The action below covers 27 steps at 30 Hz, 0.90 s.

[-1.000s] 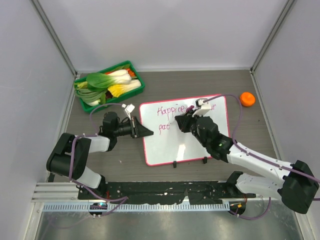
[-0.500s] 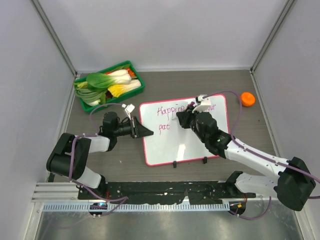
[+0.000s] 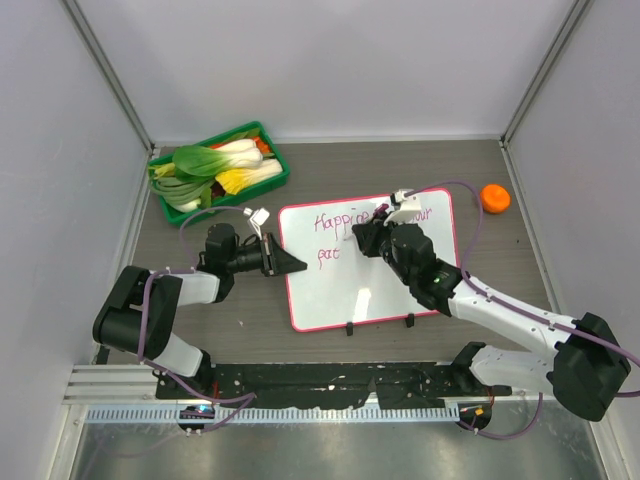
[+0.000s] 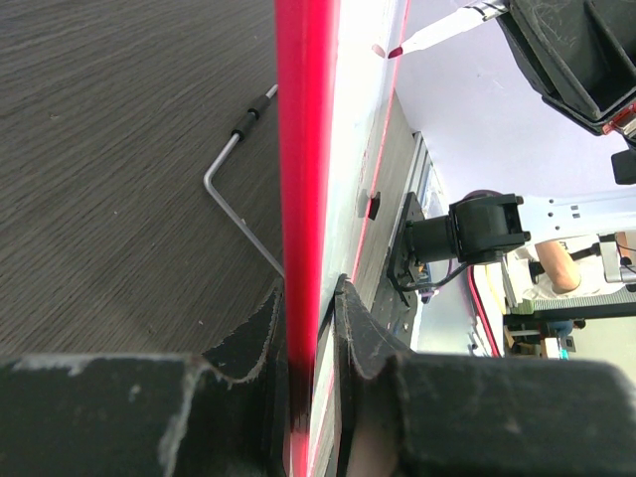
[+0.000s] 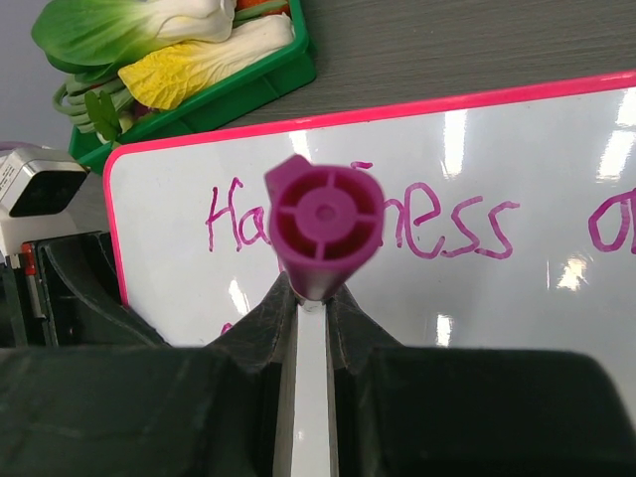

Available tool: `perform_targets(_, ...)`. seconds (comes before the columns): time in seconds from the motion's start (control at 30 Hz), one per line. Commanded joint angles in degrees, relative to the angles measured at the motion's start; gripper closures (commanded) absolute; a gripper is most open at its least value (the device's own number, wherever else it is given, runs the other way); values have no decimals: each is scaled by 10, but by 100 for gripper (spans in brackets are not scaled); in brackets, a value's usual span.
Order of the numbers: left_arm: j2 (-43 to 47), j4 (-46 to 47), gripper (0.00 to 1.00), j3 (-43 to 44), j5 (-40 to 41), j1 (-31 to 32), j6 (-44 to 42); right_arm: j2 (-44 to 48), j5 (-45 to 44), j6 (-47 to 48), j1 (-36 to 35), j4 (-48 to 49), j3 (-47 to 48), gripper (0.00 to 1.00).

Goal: Write a sentence on the whiteboard

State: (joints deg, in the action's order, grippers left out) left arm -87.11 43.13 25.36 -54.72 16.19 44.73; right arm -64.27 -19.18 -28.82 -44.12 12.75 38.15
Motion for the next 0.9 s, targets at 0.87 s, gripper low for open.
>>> perform_targets(0.87,-17,-67,100,-8,80,10,-74,48,35,-23,3,-19,-45,99)
